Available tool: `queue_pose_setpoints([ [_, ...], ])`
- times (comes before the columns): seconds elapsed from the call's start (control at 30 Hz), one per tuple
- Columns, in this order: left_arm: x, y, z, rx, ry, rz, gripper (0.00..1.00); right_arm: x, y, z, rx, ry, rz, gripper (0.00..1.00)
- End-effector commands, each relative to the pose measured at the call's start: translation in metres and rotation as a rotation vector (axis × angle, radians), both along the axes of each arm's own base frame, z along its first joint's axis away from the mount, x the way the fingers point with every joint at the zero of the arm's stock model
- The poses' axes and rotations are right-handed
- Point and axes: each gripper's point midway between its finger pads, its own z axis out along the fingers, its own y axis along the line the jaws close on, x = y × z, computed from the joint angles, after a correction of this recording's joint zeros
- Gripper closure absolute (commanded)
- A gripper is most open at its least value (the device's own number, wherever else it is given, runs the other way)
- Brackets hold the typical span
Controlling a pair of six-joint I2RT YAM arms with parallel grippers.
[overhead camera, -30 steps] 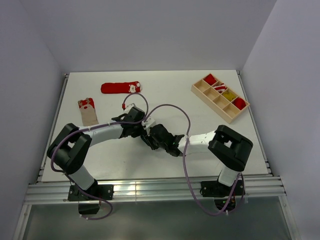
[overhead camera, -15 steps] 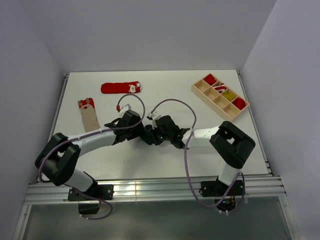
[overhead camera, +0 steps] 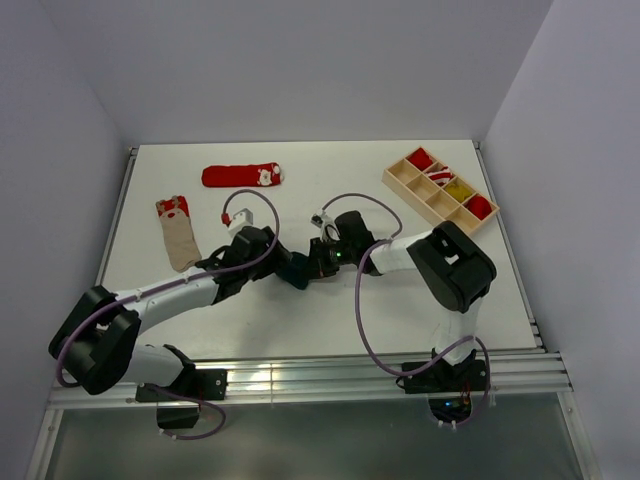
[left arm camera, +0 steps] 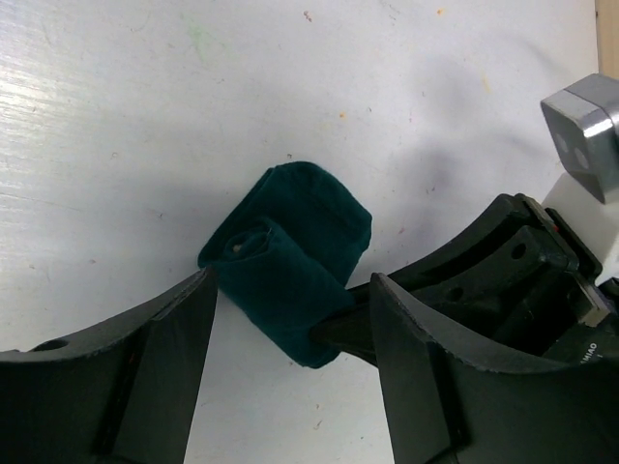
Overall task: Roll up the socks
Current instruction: Roll the sock at the center of the board.
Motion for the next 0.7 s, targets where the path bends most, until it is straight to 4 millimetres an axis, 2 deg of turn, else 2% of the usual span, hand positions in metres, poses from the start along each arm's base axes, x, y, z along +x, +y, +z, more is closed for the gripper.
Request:
queue_pose_setpoints([
  [0.0, 0.006, -0.008, 0.006, -0.043, -0.026, 0.013, 0.32, -0.006, 0.002, 0.005, 0.041, 0.074, 0.022, 1.0],
  [0.27, 0.005, -0.009, -0.015, -0.03, 0.037, 0.047, 0.35, -0.001, 0.002, 0.002, 0.036, 0.094, 0.0, 1.0],
  [0.57, -0.004, -0.009, -0.03, -0.007, 0.082, 0.061, 0.36, 0.003, 0.0, -0.005, 0.033, 0.129, -0.038, 1.0],
  [0.67, -0.005, -0.005, -0.029, -0.004, 0.078, 0.081, 0.36, 0.003, -0.001, -0.007, 0.034, 0.14, -0.049, 1.0],
])
